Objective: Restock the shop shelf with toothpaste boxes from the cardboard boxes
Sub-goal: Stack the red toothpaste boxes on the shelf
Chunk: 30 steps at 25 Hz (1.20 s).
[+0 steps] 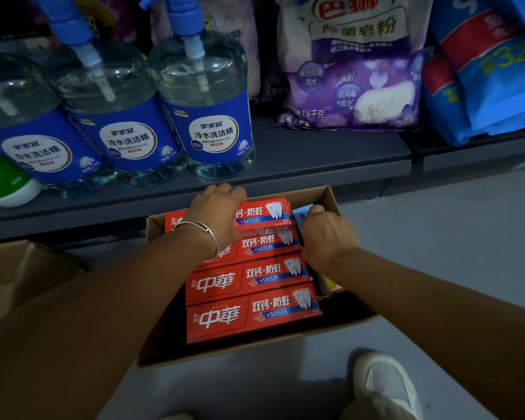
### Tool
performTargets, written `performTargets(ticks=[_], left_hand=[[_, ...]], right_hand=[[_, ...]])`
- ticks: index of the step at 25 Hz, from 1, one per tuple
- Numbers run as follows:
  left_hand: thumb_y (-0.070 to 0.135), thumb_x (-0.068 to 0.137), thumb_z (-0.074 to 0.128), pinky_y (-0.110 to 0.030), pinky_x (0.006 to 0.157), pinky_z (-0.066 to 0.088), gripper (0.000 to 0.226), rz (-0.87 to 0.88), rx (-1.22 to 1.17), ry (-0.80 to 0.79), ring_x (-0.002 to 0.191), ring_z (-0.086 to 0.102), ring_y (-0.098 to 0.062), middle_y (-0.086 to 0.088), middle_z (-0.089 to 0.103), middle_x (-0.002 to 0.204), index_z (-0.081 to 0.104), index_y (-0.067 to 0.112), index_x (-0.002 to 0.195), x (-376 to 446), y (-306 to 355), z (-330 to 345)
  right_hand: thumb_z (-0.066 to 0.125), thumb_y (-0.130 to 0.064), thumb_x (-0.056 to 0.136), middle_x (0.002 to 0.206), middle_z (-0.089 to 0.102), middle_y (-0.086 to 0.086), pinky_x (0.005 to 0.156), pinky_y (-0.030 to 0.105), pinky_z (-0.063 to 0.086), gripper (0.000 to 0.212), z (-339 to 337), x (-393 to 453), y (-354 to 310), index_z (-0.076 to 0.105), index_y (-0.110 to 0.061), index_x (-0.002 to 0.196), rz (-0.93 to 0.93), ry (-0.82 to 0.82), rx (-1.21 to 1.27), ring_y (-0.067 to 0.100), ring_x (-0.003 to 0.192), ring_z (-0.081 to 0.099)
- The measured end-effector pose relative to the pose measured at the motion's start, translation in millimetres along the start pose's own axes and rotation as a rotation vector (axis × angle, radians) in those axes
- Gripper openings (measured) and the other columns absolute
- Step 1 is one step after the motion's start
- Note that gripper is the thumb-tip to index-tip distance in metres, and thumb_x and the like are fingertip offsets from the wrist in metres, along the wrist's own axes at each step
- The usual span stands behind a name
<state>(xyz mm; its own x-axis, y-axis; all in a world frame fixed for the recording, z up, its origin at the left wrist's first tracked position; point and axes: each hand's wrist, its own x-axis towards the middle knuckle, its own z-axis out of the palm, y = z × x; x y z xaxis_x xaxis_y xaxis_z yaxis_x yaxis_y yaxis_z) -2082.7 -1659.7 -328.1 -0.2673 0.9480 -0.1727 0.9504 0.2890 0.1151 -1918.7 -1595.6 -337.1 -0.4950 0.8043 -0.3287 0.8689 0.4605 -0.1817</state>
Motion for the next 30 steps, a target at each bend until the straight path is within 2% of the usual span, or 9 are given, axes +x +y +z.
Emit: performTargets(ticks=[3,5,7,9,13,15,18,24,30], left_hand=[[0.029,0.072,0.075,-0.034,0.099,0.041,0.055,0.017,-0.019,0.028,0.113,0.045,-0.02,-0.002,0.05,0.119,0.048,0.019,0.119,-13.0,-4.8,-29.7],[0.029,0.071,0.077,-0.032,0.097,0.04,0.056,0.033,-0.028,0.057,0.111,0.046,-0.02,-0.001,0.051,0.118,0.049,0.019,0.119,-24.4,-3.3,-58.2],[0.029,0.071,0.076,-0.031,0.097,0.04,0.057,0.067,-0.038,0.087,0.11,0.047,-0.021,-0.003,0.051,0.118,0.05,0.018,0.12,-35.8,2.1,-89.3],[0.03,0.071,0.076,-0.029,0.096,0.039,0.059,0.101,-0.029,0.123,0.11,0.049,-0.022,-0.004,0.052,0.117,0.052,0.016,0.123,-51.3,11.1,-129.0],[0.025,0.066,0.081,-0.025,0.092,0.04,0.059,0.13,0.006,0.219,0.105,0.054,-0.021,-0.006,0.056,0.111,0.057,0.013,0.119,-83.7,25.6,-215.0],[0.026,0.064,0.082,-0.025,0.091,0.043,0.058,0.14,0.017,0.275,0.101,0.054,-0.019,-0.004,0.057,0.107,0.059,0.015,0.117,-95.4,25.8,-253.1],[0.028,0.065,0.081,-0.018,0.086,0.037,0.059,0.124,0.047,0.361,0.101,0.054,-0.016,-0.001,0.057,0.108,0.058,0.017,0.119,-103.1,11.1,-295.8],[0.027,0.063,0.083,-0.012,0.082,0.034,0.059,0.102,0.037,0.507,0.094,0.053,-0.009,0.004,0.055,0.107,0.059,0.02,0.118,-83.8,-41.0,-358.9],[0.022,0.065,0.083,-0.01,0.087,0.031,0.061,0.098,0.057,0.55,0.103,0.052,-0.013,-0.001,0.055,0.114,0.058,0.015,0.12,-42.6,-90.1,-400.8]], right_hand=[[0.056,-0.025,0.093,0.117,0.059,0.008,0.092,0.031,0.045,0.027,-32.0,-12.1,-0.7,0.053,-0.011,0.117,-0.059,0.002,-0.109,0.024,0.108,0.057],[0.057,-0.023,0.09,0.11,0.062,0.007,0.092,0.031,0.04,0.011,-60.9,-24.3,1.0,0.057,-0.015,0.096,-0.107,0.028,-0.197,0.023,0.104,0.057],[0.058,-0.023,0.086,0.107,0.064,0.009,0.093,0.031,0.036,0.012,-88.3,-36.0,1.8,0.055,-0.012,0.083,-0.147,0.077,-0.204,0.026,0.104,0.055],[0.059,-0.027,0.083,0.107,0.063,0.012,0.093,0.032,0.036,0.022,-122.0,-52.0,1.3,0.061,-0.009,0.095,-0.209,0.155,-0.183,0.028,0.106,0.051],[0.065,-0.029,0.08,0.118,0.056,0.013,0.089,0.031,0.039,0.042,-207.9,-91.3,1.8,0.056,-0.008,0.116,-0.285,0.356,-0.178,0.028,0.112,0.046],[0.066,-0.031,0.079,0.119,0.057,0.012,0.086,0.03,0.039,0.044,-246.2,-102.0,-2.7,0.057,-0.009,0.117,-0.322,0.417,-0.191,0.028,0.111,0.047],[0.066,-0.033,0.078,0.116,0.058,0.011,0.079,0.028,0.037,0.043,-289.7,-99.9,-26.9,0.059,-0.01,0.114,-0.384,0.505,-0.217,0.027,0.107,0.049],[0.065,-0.034,0.079,0.118,0.054,0.009,0.092,0.036,0.034,0.043,-347.2,-67.6,-89.9,0.056,-0.013,0.115,-0.414,0.703,-0.299,0.029,0.114,0.045],[0.066,-0.02,0.08,0.121,0.048,0.013,0.087,0.037,0.042,0.048,-389.1,-14.0,-140.1,0.049,-0.008,0.123,-0.438,0.731,-0.279,0.033,0.111,0.049]])
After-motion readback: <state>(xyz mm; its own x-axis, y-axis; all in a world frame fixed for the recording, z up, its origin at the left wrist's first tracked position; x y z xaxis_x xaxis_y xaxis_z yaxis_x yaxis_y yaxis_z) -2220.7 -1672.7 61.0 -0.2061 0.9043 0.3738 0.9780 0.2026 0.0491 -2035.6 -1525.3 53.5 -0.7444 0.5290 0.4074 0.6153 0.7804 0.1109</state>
